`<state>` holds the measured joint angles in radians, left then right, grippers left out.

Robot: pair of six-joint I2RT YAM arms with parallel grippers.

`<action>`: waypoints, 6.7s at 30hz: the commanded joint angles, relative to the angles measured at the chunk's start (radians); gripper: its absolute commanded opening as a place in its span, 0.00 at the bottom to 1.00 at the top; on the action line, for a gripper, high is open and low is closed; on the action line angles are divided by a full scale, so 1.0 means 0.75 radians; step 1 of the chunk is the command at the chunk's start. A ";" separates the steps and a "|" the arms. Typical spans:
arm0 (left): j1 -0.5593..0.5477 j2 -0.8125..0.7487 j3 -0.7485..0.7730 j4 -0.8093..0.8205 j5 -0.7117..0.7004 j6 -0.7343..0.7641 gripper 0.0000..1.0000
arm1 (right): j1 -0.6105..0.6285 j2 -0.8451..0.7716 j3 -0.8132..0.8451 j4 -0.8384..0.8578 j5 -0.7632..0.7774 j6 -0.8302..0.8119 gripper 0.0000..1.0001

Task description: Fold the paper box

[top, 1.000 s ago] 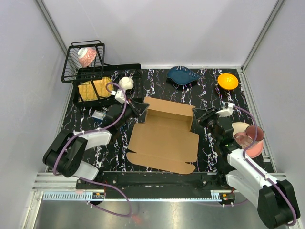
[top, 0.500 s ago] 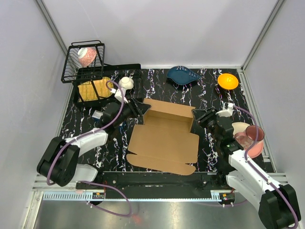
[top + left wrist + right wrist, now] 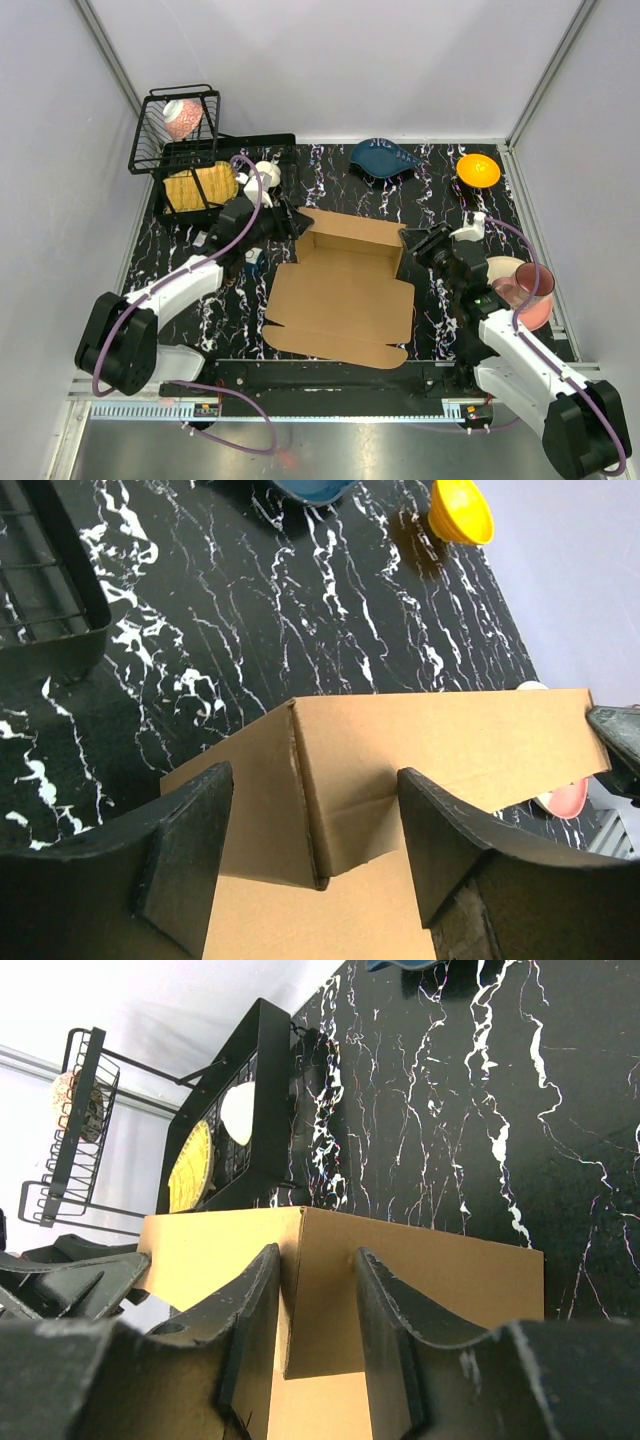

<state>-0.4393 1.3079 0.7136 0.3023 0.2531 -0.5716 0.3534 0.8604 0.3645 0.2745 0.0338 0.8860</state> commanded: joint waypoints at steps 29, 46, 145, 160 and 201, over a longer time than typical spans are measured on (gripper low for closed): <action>0.052 -0.369 -0.118 -0.125 -0.333 0.116 0.66 | 0.032 0.090 -0.061 -0.378 -0.072 -0.124 0.40; -0.429 -0.276 -0.841 1.126 -1.117 0.314 0.99 | 0.030 0.133 -0.091 -0.290 -0.104 -0.144 0.40; -0.259 0.402 -0.211 0.791 -0.828 0.368 0.49 | 0.032 0.342 -0.009 -0.133 -0.207 -0.177 0.39; -0.259 0.592 -0.332 1.096 -0.863 0.275 0.40 | 0.032 0.344 0.001 -0.143 -0.209 -0.189 0.39; -0.322 0.167 -0.512 0.884 -1.109 0.333 0.81 | 0.032 0.031 0.199 -0.579 -0.055 -0.259 0.72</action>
<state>-0.6762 1.5150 0.3428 1.0657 -0.5362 -0.3008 0.3676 0.8848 0.4885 0.0753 -0.0624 0.7658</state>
